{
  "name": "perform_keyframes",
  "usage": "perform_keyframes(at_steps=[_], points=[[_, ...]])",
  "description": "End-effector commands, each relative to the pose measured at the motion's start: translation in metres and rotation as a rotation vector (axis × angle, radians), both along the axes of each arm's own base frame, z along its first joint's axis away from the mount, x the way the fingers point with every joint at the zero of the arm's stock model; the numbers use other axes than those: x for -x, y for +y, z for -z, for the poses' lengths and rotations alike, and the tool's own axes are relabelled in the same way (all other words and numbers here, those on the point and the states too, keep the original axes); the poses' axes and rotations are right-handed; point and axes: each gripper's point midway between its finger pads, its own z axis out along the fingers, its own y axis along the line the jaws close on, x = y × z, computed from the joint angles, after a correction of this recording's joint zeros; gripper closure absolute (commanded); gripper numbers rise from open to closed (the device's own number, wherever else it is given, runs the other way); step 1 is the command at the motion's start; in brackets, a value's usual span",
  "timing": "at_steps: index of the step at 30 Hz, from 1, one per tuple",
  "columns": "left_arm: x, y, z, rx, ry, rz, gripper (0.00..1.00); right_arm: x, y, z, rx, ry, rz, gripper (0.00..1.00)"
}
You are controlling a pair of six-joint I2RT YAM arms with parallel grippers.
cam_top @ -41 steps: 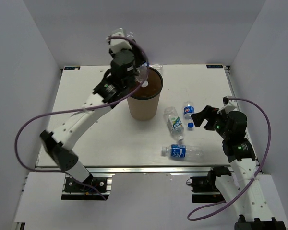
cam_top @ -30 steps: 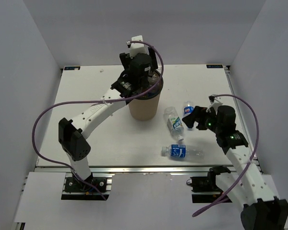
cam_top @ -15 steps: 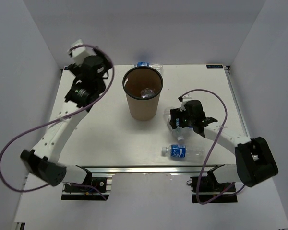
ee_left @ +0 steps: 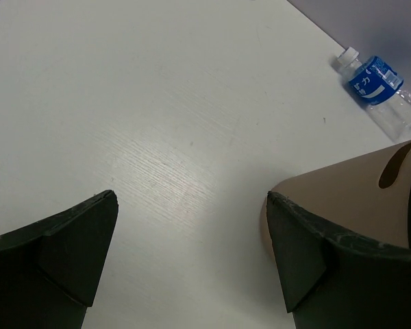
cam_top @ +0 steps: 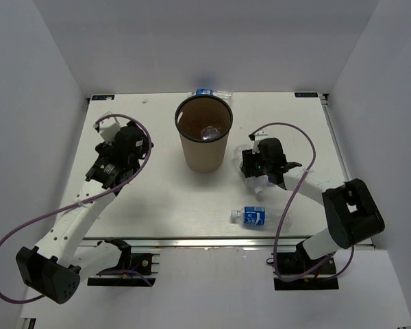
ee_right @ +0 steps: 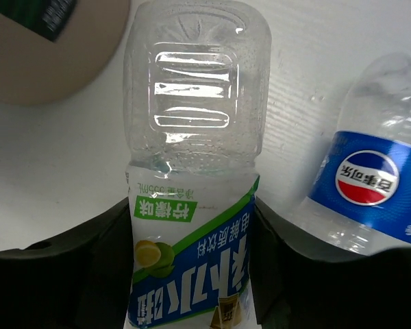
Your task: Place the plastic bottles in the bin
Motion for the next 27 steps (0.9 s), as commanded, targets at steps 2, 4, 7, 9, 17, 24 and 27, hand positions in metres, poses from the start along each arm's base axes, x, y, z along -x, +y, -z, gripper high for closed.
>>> perform_keyframes(at_steps=[2,4,7,9,17,24,27], points=[[0.010,0.007,-0.012,0.008,-0.019,-0.026,0.02,-0.029,-0.001,-0.100,-0.088,-0.249,0.080,0.72],[0.013,0.009,-0.013,0.007,-0.023,-0.029,0.02,-0.035,-0.012,-0.153,-0.095,-0.374,0.124,0.71],[0.014,0.007,-0.010,0.020,-0.021,-0.014,0.02,-0.042,-0.032,-0.240,-0.117,-0.556,0.197,0.70],[0.016,0.005,-0.003,0.023,-0.012,0.000,0.02,-0.036,-0.018,-0.303,-0.198,-0.671,0.111,0.67],[0.013,-0.005,0.011,0.040,0.018,0.040,0.02,-0.022,0.088,-0.421,-0.504,-0.901,-0.396,0.61],[0.005,-0.018,0.029,0.049,0.057,0.089,0.02,-0.054,0.170,-0.405,-0.641,-0.997,-0.606,0.48],[0.005,-0.018,0.036,0.041,0.082,0.088,0.02,-0.063,0.191,-0.402,-0.699,-1.022,-0.621,0.48]])
